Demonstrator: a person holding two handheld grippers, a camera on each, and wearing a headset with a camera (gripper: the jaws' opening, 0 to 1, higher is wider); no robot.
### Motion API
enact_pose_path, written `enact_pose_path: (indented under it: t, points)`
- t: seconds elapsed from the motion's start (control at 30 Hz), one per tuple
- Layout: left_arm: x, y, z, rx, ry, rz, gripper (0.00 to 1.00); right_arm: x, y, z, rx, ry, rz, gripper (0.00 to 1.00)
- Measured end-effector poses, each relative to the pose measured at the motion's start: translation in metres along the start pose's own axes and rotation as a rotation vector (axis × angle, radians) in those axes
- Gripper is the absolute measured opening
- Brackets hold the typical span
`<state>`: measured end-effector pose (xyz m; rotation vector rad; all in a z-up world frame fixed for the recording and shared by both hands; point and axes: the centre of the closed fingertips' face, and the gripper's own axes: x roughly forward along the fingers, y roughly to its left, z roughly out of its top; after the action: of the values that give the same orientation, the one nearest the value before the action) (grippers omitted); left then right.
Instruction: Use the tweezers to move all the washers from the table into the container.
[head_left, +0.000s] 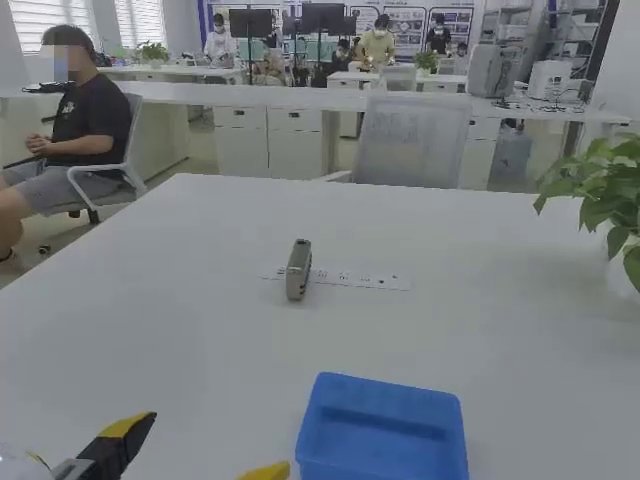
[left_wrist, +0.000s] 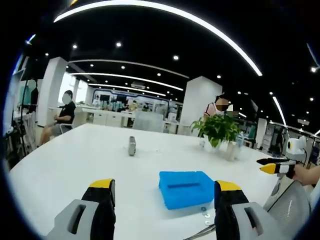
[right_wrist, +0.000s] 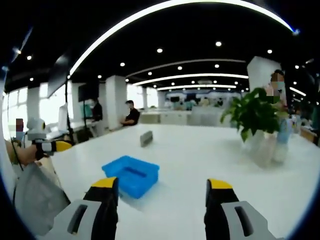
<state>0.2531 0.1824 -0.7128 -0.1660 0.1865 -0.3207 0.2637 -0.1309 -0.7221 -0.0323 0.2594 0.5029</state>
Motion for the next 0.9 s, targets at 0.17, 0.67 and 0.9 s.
enact_pose_path:
  t: [0.17,0.67,0.9]
  points:
    - [0.001,0.0,-0.002,0.004,0.014,-0.005,0.82,0.0,0.003,0.0,-0.001,0.003,0.003,0.67]
    - [0.0,-0.005,0.001,-0.011,-0.004,-0.029,0.82,0.002,0.005,-0.004,-0.007,0.032,0.018,0.66]
    - [0.0,-0.001,-0.003,-0.011,0.01,-0.009,0.81,0.005,0.012,-0.009,-0.017,0.066,0.043,0.66]
